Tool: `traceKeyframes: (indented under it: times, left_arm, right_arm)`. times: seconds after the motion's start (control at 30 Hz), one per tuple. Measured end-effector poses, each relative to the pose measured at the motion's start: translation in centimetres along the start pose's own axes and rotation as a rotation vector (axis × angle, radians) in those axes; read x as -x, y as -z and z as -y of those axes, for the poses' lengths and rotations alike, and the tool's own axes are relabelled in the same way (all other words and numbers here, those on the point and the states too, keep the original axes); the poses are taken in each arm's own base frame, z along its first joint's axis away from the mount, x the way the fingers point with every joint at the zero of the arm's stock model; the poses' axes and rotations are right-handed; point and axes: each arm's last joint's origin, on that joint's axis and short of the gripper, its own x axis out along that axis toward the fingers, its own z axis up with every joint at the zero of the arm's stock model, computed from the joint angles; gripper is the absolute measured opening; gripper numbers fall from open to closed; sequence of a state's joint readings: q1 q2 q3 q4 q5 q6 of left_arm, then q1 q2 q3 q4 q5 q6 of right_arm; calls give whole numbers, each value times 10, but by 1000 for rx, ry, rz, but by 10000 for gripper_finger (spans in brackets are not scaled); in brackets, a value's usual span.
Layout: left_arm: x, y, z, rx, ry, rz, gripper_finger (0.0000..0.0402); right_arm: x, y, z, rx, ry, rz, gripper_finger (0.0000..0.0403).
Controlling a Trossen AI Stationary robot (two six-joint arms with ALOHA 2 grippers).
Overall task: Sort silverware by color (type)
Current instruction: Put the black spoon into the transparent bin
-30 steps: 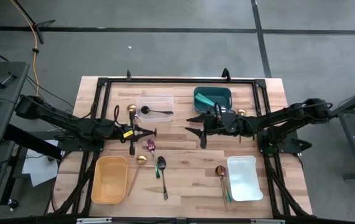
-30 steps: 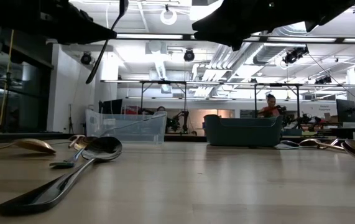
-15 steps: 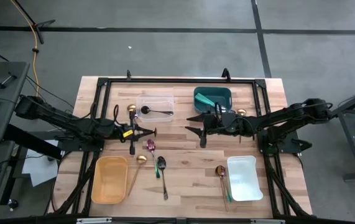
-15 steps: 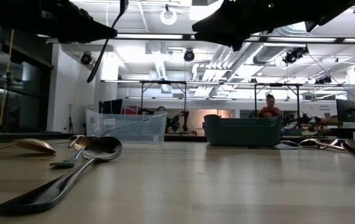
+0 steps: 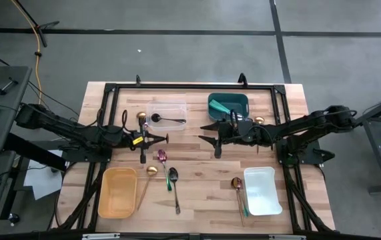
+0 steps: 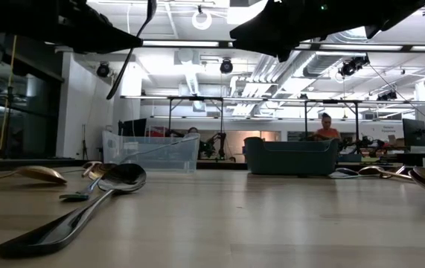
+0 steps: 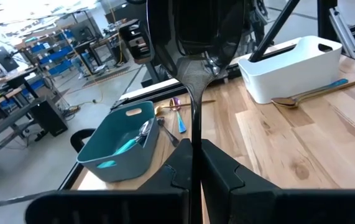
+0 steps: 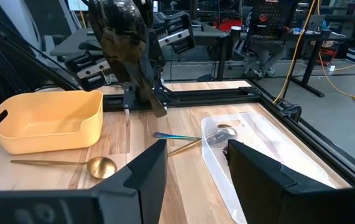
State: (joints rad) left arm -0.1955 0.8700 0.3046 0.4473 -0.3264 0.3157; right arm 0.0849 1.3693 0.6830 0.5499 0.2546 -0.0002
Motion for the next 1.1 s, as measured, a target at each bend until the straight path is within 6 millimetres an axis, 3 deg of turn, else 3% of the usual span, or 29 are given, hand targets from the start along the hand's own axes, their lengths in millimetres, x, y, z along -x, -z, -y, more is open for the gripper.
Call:
traceKeyframes:
  times: [0.9, 1.1]
  left_arm:
    - [-1, -1, -4, 15, -50, 9, 7]
    - [-3, 1, -9, 33, -188, -38, 7]
  right_arm:
    - [0, 0, 0, 0, 0, 0, 165]
    - [0, 0, 0, 0, 1, -1, 165]
